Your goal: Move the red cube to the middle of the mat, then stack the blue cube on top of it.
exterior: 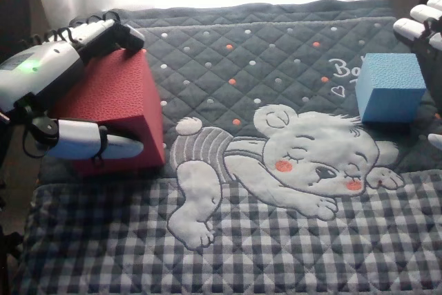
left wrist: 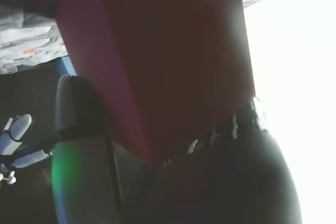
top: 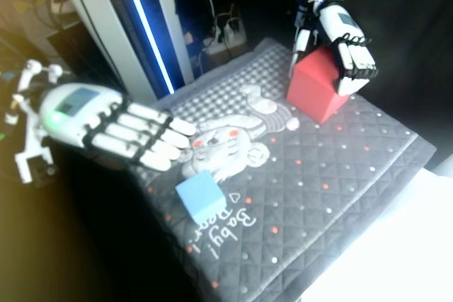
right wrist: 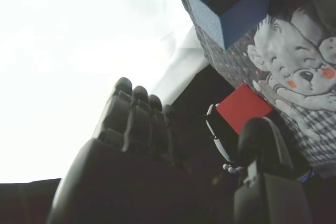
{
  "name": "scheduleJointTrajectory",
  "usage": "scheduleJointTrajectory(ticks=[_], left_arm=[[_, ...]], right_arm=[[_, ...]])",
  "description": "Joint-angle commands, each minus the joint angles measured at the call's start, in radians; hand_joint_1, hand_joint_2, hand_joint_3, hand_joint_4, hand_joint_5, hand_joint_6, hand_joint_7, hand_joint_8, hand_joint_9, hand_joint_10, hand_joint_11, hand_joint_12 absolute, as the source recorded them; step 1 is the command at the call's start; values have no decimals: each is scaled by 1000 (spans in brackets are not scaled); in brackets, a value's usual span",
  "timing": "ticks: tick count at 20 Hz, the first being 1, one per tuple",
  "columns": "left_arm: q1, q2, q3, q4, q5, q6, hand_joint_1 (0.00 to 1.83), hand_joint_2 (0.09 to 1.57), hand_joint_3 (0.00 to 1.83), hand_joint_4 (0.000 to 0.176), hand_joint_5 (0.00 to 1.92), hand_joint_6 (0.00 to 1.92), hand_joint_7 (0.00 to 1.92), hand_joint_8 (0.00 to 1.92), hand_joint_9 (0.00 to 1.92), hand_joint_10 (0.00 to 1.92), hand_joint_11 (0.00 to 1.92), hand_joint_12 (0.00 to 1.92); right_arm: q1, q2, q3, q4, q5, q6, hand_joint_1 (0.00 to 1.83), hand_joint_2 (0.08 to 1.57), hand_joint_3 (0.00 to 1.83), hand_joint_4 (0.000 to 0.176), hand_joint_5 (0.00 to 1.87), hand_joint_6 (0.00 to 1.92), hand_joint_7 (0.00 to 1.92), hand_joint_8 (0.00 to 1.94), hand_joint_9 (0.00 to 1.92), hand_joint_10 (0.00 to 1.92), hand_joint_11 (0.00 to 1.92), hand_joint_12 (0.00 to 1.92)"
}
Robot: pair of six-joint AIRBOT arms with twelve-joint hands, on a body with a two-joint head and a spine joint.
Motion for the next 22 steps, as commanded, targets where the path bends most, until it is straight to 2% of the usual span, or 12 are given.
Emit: scheduleJointTrajectory(ticks=[1,2,6,8,12,13,14,16,17,18,19,22], left_arm=[[-14,9,-2,30,-180,-23,1404,1103,20,118,120,1921,0,1786,0,1880,0,1921],[-37,10,-4,63,-195,-32,1366,1097,17,164,99,1921,0,1630,0,1694,0,1921],[-142,-35,7,143,-176,-35,1213,1170,43,97,82,1822,0,1658,0,1806,48,1921],[-188,-89,43,169,-139,-77,1291,1144,31,92,135,1651,80,1471,74,1669,24,1899],[-247,-195,113,191,0,-108,1275,1070,0,58,187,1701,133,1636,134,1829,207,1921],[-250,-222,135,197,35,-125,1198,1081,1,0,217,1439,139,1510,73,1719,77,1921],[-250,-242,153,210,57,-155,1198,1081,1,0,217,1439,139,1510,73,1719,77,1921],[-250,-257,164,224,87,-166,984,1094,2,0,213,983,181,942,23,1246,3,1685],[-249,-258,165,224,92,-167,727,956,0,72,67,358,26,463,0,608,0,1525],[-248,-258,165,225,93,-167,727,956,0,72,67,358,26,463,0,608,0,1525],[-246,-258,165,225,93,-167,566,856,0,164,2,13,0,18,0,23,0,170],[-234,-257,162,225,75,-180,610,846,0,176,0,0,0,0,0,0,0,0]], right_arm=[[7,4,7,6,124,-1,575,1253,6,0,0,0,0,0,0,0,12,7],[7,3,8,6,124,-1,576,1250,4,0,0,0,0,0,0,0,14,9],[7,3,9,6,124,-1,573,1250,3,6,0,0,0,0,0,0,6,19],[7,3,9,6,124,-1,605,1255,3,14,0,0,0,0,0,0,0,17],[7,3,10,6,124,-1,573,1271,1,30,0,0,0,0,2,0,0,283],[7,3,10,6,124,-1,477,1332,5,7,0,0,0,0,26,10,0,513],[7,3,10,5,124,-1,477,1332,5,7,0,0,0,0,26,10,0,513],[7,3,10,5,124,-1,425,1372,3,0,0,0,0,0,58,23,0,731],[7,3,9,5,124,0,394,1377,1,0,0,0,0,0,53,21,0,788],[6,3,9,5,124,1,394,1377,1,0,0,0,0,0,53,21,0,788],[4,3,9,5,124,2,431,1376,1,0,0,0,0,0,22,8,0,549],[3,3,9,6,124,6,469,1383,1,0,0,0,0,0,0,0,0,33]])
